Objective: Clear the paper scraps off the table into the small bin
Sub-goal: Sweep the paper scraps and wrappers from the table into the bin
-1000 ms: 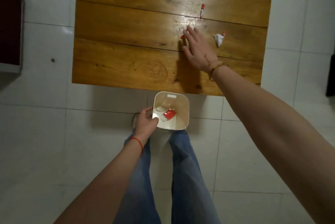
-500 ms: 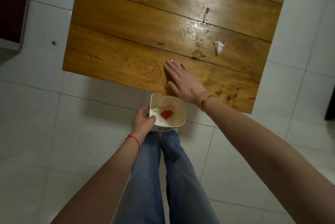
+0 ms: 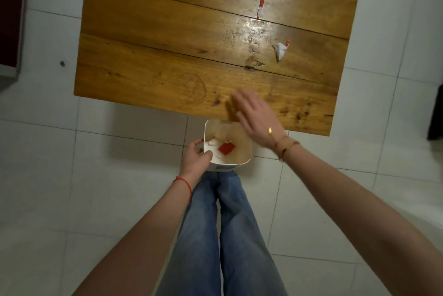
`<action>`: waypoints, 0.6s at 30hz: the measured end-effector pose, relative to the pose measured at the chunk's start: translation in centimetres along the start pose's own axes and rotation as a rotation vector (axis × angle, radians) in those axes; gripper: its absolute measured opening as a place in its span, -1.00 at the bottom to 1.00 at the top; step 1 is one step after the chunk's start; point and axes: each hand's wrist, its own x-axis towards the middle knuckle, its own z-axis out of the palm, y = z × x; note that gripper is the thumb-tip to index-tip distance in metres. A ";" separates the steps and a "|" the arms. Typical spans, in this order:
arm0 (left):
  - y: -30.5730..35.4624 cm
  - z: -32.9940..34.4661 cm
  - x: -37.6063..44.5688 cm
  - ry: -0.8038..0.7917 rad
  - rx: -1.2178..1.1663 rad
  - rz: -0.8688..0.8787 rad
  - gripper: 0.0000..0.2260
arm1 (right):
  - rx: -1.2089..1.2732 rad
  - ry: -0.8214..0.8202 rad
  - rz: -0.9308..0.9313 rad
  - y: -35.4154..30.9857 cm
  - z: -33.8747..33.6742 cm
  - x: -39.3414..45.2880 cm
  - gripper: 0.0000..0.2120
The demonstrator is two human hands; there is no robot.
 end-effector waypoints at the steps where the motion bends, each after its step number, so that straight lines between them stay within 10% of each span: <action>1: 0.0 0.1 0.0 -0.006 0.018 0.006 -0.50 | -0.018 0.065 0.073 1.1 -1.0 0.8 -0.50; 8: -0.1 1.3 0.3 -0.039 0.060 0.028 -0.50 | -0.049 0.155 0.425 7.2 -5.4 4.6 -0.47; 18: 0.1 1.7 0.8 -0.054 0.067 0.044 -0.50 | -0.021 0.046 0.351 5.7 -3.7 4.6 -0.47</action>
